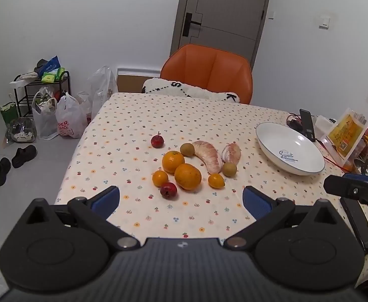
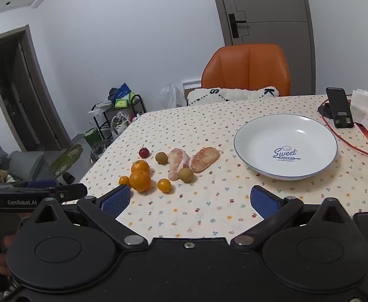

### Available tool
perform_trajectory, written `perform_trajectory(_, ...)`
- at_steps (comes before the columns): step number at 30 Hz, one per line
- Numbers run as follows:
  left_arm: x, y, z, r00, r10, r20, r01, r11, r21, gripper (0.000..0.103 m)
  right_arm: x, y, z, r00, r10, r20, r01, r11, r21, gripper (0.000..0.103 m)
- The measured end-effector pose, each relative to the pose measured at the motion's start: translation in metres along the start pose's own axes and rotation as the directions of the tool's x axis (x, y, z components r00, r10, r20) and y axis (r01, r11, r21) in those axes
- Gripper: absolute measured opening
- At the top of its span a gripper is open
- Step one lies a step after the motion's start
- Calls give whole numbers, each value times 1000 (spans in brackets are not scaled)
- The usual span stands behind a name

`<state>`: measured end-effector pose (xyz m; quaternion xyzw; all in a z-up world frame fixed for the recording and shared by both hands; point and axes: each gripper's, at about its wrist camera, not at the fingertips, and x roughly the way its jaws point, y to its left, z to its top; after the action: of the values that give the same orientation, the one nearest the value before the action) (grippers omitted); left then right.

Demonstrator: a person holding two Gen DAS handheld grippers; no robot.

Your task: Organize fruits

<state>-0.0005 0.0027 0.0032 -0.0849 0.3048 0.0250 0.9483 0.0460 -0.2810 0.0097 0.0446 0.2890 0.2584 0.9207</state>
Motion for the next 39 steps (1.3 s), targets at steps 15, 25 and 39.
perform_trajectory(15,2,-1,-4,1000,-3,5,2,1000,16,103,2,-2,0,1000,-4,-16,4,1000,-5,103)
perform_trajectory(25,4,-6,-6,1000,-8,-1,8,1000,23,103,1,-3,-1,1000,-6,-16,6,1000,-5,103)
perform_trajectory(39,1,-8,-3,1000,-4,15,3,1000,26,103,0,-2,3,1000,-6,-9,6,1000,-6,103)
